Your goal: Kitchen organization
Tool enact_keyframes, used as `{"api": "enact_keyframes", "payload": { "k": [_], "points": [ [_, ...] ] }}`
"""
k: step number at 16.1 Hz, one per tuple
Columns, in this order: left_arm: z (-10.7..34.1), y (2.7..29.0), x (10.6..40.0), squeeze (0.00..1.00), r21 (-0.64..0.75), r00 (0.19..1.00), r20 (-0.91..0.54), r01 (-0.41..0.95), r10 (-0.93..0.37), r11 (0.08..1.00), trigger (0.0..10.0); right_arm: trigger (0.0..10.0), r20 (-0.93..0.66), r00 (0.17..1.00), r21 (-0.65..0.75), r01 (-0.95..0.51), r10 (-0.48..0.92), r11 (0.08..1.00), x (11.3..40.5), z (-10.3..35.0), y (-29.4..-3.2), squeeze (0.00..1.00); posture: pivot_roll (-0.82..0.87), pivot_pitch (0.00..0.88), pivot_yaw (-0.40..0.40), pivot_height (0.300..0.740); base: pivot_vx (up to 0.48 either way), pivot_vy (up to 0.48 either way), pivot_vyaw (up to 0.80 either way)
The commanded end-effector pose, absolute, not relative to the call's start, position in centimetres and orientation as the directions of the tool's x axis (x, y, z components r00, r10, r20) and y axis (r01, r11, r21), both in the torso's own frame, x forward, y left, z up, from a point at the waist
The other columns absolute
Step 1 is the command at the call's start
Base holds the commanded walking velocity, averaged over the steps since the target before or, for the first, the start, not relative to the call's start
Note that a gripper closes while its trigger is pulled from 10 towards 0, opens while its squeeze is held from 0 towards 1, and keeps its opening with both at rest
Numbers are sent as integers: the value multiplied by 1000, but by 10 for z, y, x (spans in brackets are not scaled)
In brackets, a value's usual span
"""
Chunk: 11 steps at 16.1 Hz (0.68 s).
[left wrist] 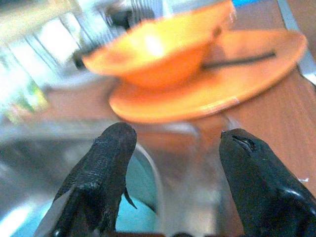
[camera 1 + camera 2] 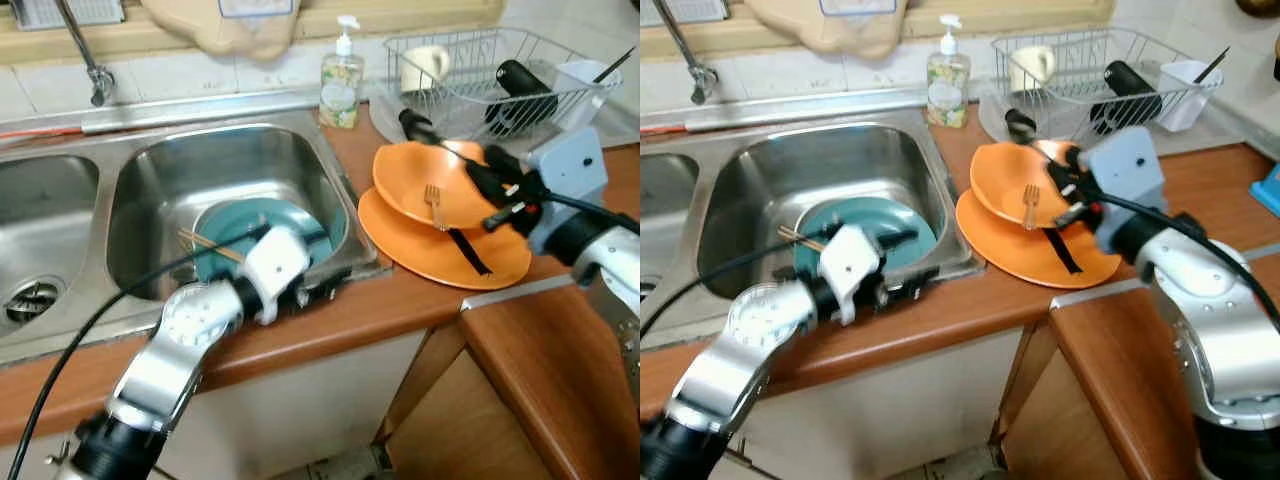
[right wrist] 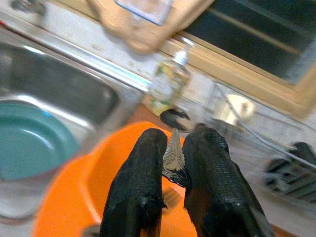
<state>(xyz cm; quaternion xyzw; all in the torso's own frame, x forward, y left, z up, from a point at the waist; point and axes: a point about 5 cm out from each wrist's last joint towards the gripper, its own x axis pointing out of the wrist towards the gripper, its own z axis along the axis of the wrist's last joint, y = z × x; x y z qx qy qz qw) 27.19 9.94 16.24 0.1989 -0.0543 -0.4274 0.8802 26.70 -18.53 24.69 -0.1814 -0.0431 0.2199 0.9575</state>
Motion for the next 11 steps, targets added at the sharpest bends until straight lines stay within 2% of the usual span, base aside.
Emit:
{"api": "enact_keyframes", "payload": {
  "k": [1, 4, 11],
  "points": [
    [171, 98, 279, 0, 458, 638, -46, 698, -769, 551, 10000, 0, 31, 862, -339, -467, 506, 817, 263, 256, -177, 0, -187, 0, 18, 740, 0, 0, 0],
    [188, 91, 289, 0, 579, 612, 7, 642, -791, 502, 10000, 0, 6, 781, -298, -595, 625, 746, 255, 255, -157, 0, -185, 0, 21, 740, 0, 0, 0],
    [202, 82, 303, 0, 699, 593, 60, 549, -803, 458, 10000, 0, -53, 711, -288, -683, 701, 671, 249, 254, -143, 0, -181, 0, 17, 740, 0, 0, 0]
  ]
}}
